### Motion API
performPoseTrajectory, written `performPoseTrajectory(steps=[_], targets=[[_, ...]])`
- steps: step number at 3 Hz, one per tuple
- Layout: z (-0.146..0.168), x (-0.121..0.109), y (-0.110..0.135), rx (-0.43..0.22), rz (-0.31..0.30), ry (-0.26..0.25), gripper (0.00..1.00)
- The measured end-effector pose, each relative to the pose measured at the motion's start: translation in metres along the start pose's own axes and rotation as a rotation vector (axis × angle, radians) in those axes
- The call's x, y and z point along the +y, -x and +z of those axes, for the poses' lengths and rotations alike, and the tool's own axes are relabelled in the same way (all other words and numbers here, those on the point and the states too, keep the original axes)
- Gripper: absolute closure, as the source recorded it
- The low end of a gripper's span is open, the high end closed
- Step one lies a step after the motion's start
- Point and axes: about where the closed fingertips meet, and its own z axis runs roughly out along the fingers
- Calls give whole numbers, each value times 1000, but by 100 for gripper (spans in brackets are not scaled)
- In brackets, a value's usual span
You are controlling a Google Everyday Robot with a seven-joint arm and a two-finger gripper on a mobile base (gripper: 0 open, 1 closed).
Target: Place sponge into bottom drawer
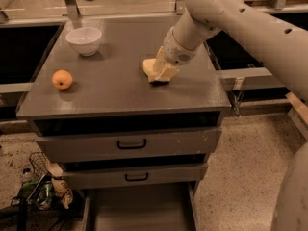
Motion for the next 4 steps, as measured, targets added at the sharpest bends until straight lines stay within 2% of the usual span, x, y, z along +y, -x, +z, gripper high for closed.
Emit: performPoseTrajectory(steps=[2, 4], targets=[[-43, -5, 15, -23, -15, -43, 100], [-95, 9, 25, -63, -43, -113, 100]])
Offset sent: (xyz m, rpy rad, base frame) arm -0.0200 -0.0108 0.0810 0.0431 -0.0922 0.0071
